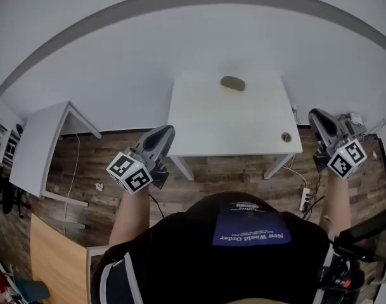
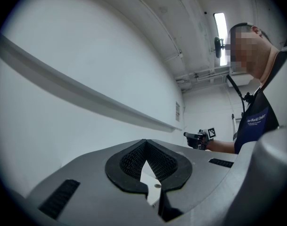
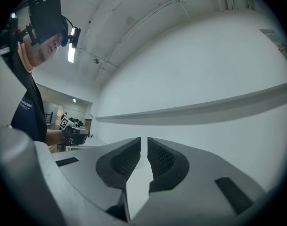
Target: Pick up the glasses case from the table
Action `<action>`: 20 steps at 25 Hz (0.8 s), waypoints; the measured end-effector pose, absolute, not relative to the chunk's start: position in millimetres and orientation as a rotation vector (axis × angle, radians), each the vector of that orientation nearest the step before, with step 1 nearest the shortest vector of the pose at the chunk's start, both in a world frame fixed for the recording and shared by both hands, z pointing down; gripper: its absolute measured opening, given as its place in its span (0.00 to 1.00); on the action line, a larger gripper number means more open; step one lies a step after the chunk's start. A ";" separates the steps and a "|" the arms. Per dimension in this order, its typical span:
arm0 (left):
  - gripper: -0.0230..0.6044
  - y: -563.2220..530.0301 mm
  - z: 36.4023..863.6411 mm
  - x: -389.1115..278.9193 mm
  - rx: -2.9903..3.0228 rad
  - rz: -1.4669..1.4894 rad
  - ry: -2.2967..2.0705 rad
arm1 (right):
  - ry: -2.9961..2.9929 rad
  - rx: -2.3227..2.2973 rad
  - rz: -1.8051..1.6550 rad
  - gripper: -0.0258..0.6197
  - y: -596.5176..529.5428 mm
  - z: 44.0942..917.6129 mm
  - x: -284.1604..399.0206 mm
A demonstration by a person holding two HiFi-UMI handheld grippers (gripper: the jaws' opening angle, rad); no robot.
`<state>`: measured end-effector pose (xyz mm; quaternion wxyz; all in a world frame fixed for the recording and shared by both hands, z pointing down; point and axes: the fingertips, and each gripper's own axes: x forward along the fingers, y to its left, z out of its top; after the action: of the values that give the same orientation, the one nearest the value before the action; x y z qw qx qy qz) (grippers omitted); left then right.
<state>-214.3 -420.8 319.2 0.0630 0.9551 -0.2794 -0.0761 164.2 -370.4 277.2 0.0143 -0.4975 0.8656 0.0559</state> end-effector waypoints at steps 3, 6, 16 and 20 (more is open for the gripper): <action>0.03 -450.9 330.7 -229.6 2.866 -0.218 -0.836 | 2.701 -1.548 0.153 0.04 -399.4 284.2 145.7; 0.03 -473.6 339.9 -232.8 2.867 -0.204 -0.829 | 2.727 -1.545 0.137 0.04 -427.6 290.9 139.8; 0.03 -538.4 341.9 -184.6 2.824 -0.199 -0.972 | 2.786 -1.385 0.127 0.04 -533.0 307.7 188.3; 0.03 -567.8 331.9 -144.2 2.788 -0.198 -1.070 | 2.821 -1.283 0.115 0.04 -593.4 307.9 227.8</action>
<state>-144.2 -567.8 331.9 0.0743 0.9290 -0.3564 -0.0661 227.8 -593.4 307.9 0.0201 -0.4136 0.9095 0.0371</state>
